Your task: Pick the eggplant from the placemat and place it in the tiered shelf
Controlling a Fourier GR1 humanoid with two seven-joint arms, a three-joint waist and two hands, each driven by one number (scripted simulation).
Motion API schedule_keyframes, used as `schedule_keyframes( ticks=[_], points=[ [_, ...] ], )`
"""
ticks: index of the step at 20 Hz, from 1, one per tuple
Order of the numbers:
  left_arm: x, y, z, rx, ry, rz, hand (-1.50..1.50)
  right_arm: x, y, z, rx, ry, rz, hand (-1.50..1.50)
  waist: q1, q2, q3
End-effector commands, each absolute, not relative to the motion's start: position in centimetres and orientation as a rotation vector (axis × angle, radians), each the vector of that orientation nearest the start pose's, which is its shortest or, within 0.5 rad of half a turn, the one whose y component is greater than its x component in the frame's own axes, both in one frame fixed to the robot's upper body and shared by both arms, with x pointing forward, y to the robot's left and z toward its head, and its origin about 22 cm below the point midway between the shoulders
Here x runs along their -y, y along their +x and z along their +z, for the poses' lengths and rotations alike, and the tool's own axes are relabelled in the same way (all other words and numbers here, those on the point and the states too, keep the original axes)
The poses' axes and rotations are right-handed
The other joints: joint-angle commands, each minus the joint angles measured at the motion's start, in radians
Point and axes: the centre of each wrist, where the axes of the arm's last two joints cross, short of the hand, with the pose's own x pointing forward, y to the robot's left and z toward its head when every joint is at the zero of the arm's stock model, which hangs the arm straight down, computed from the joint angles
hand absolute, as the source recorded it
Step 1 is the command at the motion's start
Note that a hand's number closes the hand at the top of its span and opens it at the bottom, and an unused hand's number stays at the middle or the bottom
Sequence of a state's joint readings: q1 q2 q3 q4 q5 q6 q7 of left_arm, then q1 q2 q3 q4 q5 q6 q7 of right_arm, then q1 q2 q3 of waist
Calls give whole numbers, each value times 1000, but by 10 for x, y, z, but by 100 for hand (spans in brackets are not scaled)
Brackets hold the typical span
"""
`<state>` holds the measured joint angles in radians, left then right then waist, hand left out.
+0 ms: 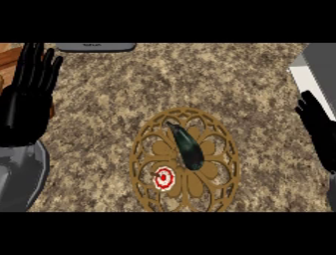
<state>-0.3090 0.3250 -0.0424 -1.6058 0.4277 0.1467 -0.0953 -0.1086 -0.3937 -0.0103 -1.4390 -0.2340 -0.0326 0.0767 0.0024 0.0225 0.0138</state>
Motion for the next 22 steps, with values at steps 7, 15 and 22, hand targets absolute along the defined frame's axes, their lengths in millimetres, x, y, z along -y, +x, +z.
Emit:
schedule_keyframes(
  ticks=[7, 15, 22],
  points=[
    [-310, 271, 28, 1486, 169, -71, 0, 264, 307, 41, 1404, -586, 429, 150, 90, 5, -46],
    [-335, 254, 3, 1345, 245, -80, 0, 59, 286, 29, 1453, -567, 386, -150, 45, -22, -18],
    [-350, 233, -9, 1302, 255, -72, 0, 17, 302, 68, 1217, -928, 651, -150, 17, -43, -22]
  ],
)
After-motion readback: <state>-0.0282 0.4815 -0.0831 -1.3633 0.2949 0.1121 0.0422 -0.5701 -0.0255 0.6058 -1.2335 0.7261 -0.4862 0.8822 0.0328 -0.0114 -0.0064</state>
